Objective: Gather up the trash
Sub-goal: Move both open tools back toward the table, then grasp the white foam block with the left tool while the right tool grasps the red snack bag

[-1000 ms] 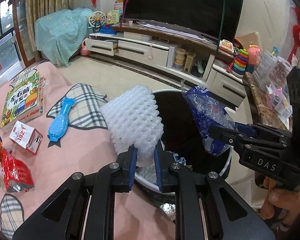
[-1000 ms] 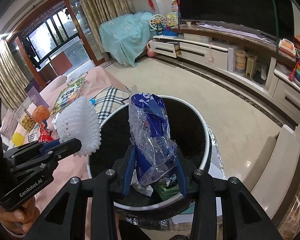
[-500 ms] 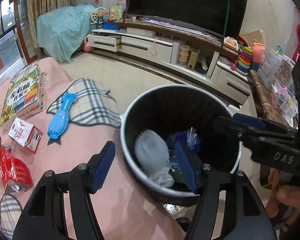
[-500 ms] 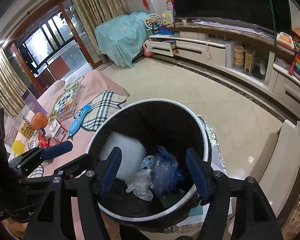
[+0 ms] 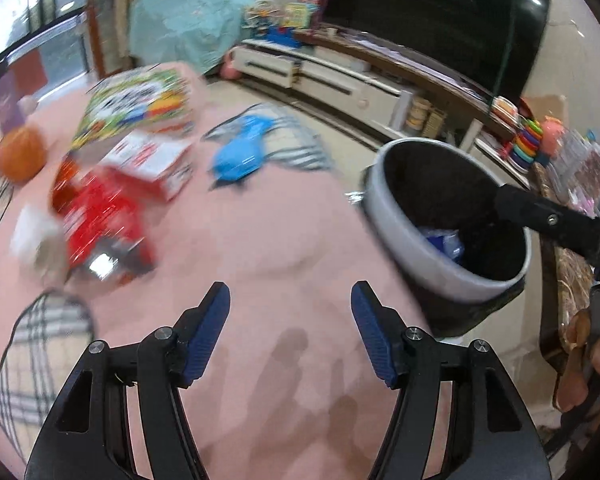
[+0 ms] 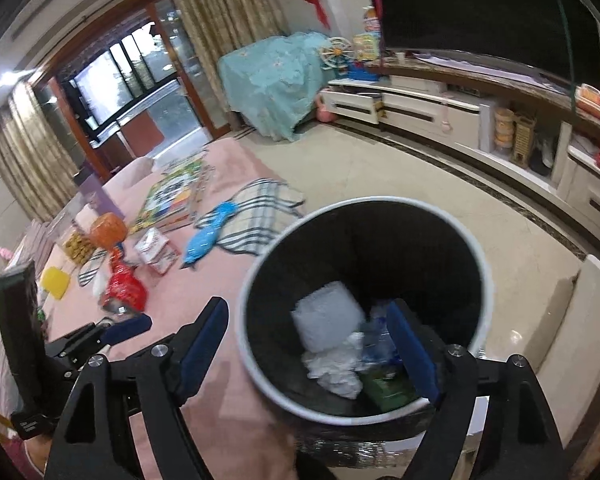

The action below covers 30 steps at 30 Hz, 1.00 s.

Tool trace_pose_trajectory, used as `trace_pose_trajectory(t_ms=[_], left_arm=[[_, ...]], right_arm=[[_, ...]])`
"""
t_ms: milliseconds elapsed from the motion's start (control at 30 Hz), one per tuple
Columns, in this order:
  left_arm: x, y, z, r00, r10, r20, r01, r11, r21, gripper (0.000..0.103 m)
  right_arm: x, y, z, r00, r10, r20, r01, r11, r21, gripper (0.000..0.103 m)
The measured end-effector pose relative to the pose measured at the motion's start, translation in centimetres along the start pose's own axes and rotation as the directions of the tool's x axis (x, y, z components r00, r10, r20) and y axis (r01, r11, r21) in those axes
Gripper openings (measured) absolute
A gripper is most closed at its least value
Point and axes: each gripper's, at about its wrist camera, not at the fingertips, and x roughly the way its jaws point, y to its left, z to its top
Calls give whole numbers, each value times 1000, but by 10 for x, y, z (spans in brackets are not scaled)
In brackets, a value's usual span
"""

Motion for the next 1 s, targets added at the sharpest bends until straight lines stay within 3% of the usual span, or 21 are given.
trace_pose_trajectory(t_ms=[400,767,833,900,1000], left_arm=[[-31,100,-47,995,95,-8,-95,980,-176,65],[-47,157,-57,988,154,10,-146,954,-262,68],[-47,165,-55,988,155,12,-146,953,-265,68],[-45,171,-52,988,154,9,-147,954,-262,72],[-42,177,-46,988,155,0,-149,954,-261,73]], right_arm=[[33,77,-26,992,108,-65,-113,991,-69,83],[55,135,-46,987,143,-78,-155,973,-173,83],[61,142,-48,984,160,-79,-171,970,-173,81],[68,150,-49,984,164,-73,-175,967,-186,71],[82,158,-48,981,172,-90,-186,964,-189,66]])
